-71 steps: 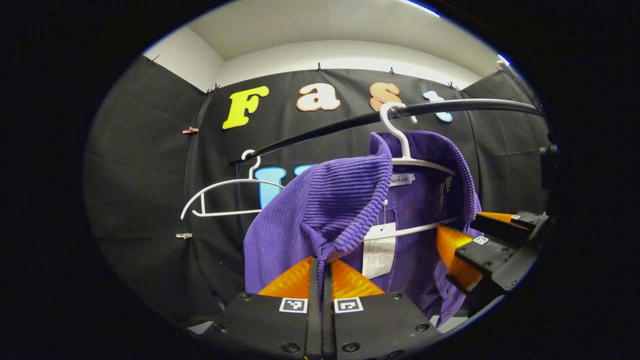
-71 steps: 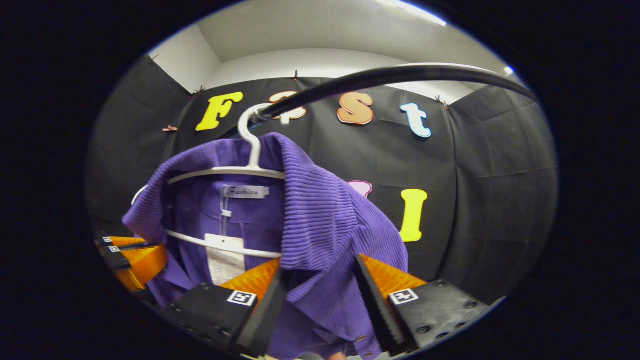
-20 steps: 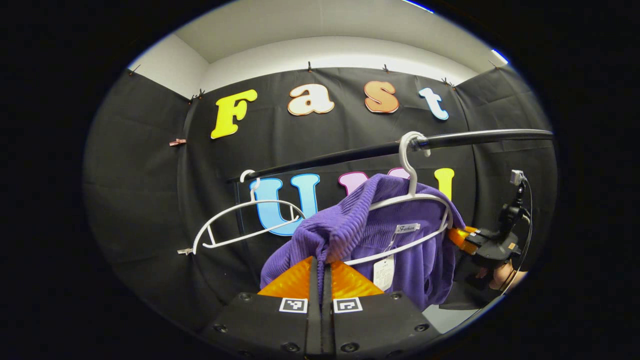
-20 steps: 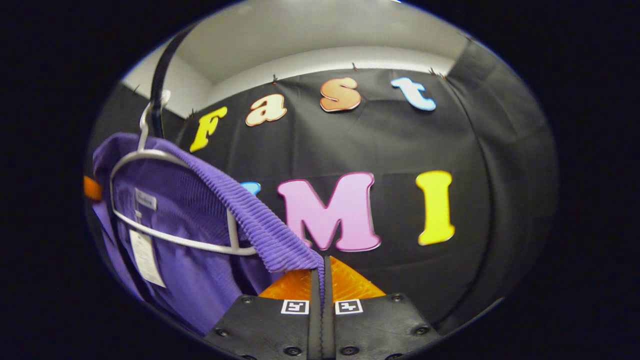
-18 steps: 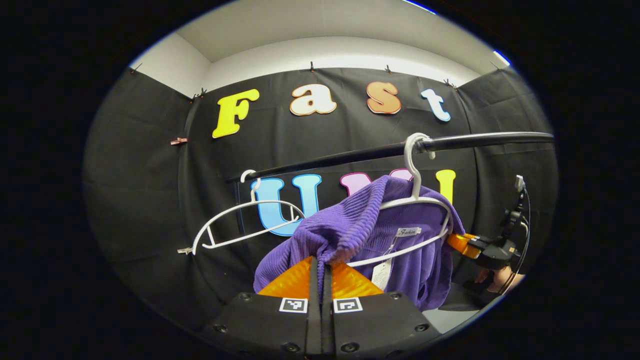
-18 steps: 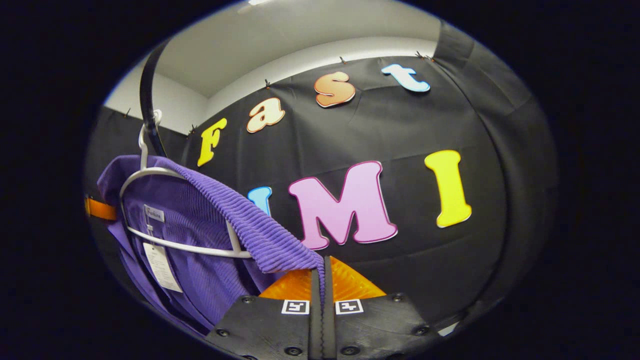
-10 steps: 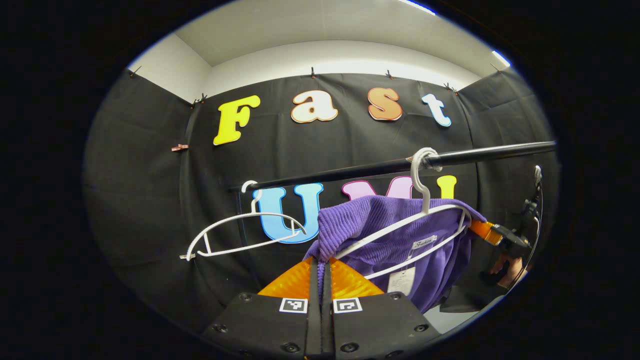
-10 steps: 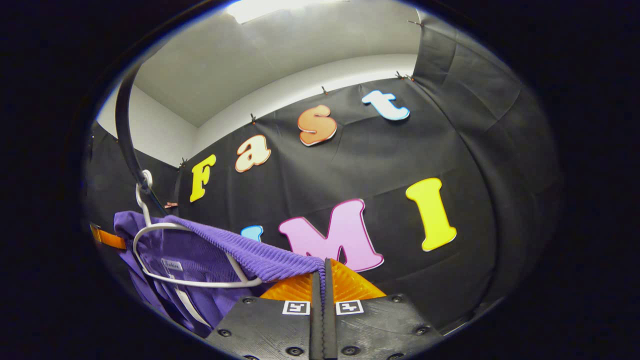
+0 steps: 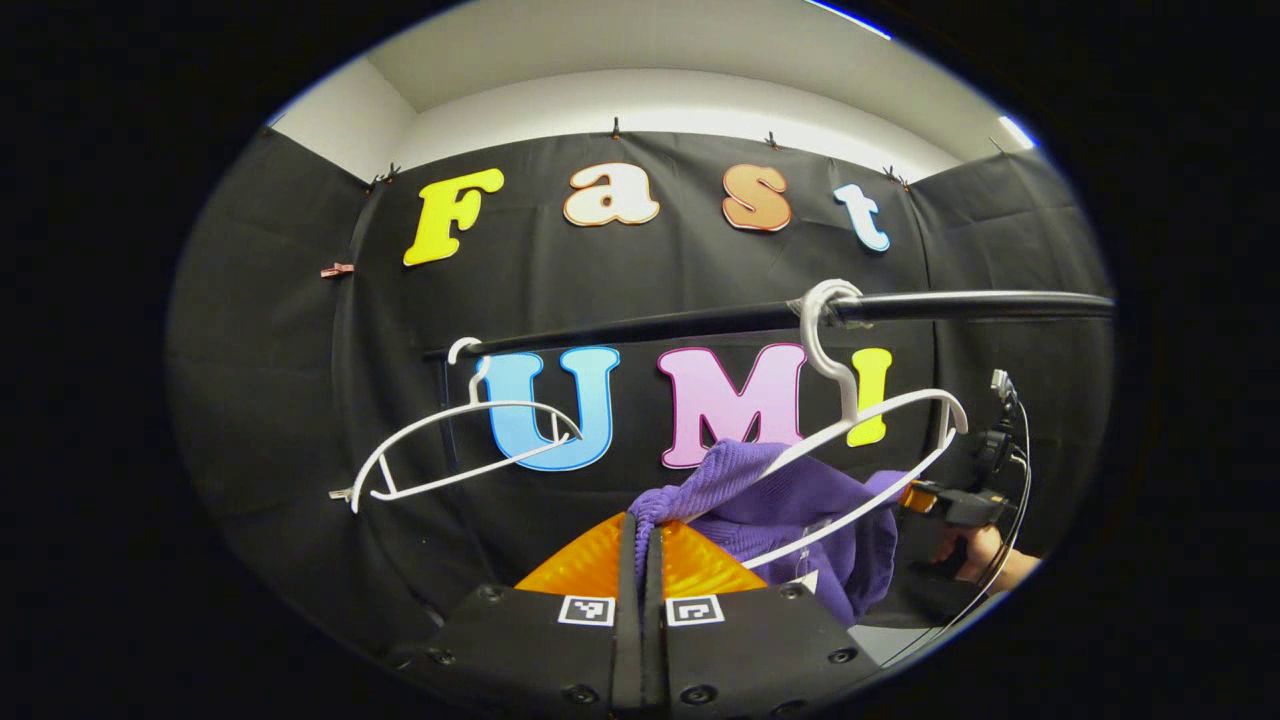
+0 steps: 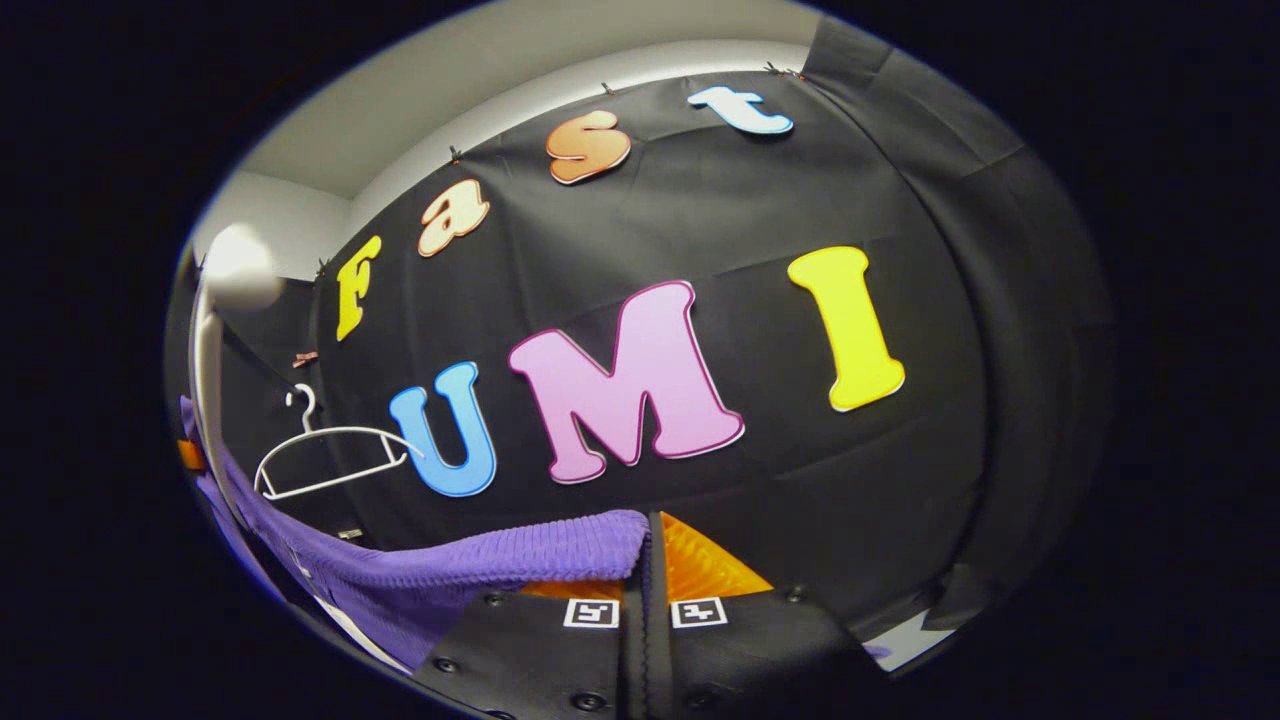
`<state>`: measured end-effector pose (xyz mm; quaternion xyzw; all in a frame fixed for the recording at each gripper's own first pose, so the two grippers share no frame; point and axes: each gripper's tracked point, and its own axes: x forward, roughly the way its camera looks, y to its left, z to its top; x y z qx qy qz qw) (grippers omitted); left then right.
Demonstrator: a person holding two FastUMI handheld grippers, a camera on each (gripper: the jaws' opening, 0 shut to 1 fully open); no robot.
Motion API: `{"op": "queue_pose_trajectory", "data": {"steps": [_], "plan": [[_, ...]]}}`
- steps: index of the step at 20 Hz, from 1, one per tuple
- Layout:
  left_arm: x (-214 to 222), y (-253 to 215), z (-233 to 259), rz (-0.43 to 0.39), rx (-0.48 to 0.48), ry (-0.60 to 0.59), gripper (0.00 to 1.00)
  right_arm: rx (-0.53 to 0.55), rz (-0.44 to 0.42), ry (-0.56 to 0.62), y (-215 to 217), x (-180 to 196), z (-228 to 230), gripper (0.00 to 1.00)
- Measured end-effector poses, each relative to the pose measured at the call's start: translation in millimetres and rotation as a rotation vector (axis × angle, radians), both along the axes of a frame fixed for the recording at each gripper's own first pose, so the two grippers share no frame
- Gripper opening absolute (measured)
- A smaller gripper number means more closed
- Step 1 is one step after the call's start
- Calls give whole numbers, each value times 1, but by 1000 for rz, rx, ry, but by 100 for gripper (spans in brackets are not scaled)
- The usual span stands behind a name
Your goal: Grasp the clothes on the hanger with both hands and then place them into the laundry hamper below.
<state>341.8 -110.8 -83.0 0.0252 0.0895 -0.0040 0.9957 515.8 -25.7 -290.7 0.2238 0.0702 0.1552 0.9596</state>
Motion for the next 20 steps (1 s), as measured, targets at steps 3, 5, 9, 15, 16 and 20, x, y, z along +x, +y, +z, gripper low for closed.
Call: {"op": "queue_pose_trajectory", "data": {"steps": [3, 5, 9, 15, 16, 20], "plan": [[-4, 21, -14, 43, -10, 33, 5, 16, 73, 25, 29, -40, -11, 5], [-11, 50, -20, 101, 27, 35, 5, 40, 111, 40, 41, -66, -10, 5], [-29, 98, -53, 190, 20, 107, 5, -3, 155, 46, 60, -109, -6, 4], [-57, 94, -103, 158, -39, 210, 5, -30, 160, 116, 80, -175, -7, 5], [-62, 88, -110, 142, -43, 225, 4, -33, 163, 126, 84, -186, -4, 5], [-82, 49, -135, 46, -71, 293, 5, -44, 176, 172, 102, -226, 10, 4]]}}
